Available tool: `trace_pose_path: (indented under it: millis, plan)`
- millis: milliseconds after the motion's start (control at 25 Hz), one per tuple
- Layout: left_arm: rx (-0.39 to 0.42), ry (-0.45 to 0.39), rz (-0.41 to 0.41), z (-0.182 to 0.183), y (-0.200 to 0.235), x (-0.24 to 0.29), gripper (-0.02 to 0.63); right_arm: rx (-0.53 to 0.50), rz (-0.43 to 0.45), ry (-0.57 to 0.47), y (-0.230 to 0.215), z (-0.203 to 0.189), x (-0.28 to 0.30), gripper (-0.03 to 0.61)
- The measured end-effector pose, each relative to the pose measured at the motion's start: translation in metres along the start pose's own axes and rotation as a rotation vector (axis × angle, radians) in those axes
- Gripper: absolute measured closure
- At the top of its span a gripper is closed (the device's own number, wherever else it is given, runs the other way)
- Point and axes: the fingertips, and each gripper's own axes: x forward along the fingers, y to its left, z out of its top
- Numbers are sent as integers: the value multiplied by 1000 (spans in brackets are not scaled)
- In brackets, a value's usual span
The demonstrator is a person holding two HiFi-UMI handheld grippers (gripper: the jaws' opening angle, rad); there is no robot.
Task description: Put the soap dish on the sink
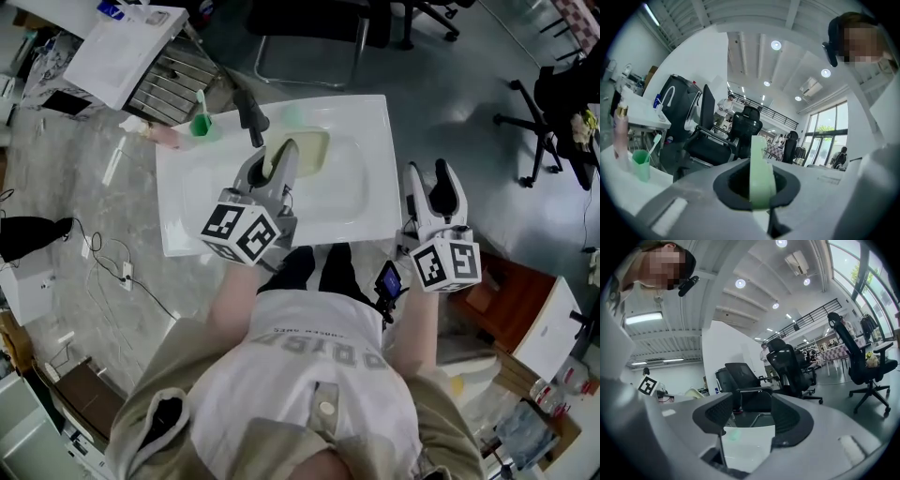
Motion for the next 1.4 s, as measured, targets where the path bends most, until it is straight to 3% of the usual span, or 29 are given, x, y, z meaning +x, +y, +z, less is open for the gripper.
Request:
trace_pose_path:
  millis: [480, 840, 1040, 1400]
  plan:
    - [-229, -20, -44, -25, -9, 15, 600, 244, 251, 136, 27, -52, 45, 327]
    - [-340, -35, -96, -32, -17, 24, 600, 447, 440, 231, 62, -81, 61, 327]
    - [-376, -34, -123, -35, -22, 29, 600, 554, 486, 247, 70, -88, 66, 327]
    - [-473, -32, -140, -44, -20, 36, 600, 576, 511, 289, 71, -97, 69, 393]
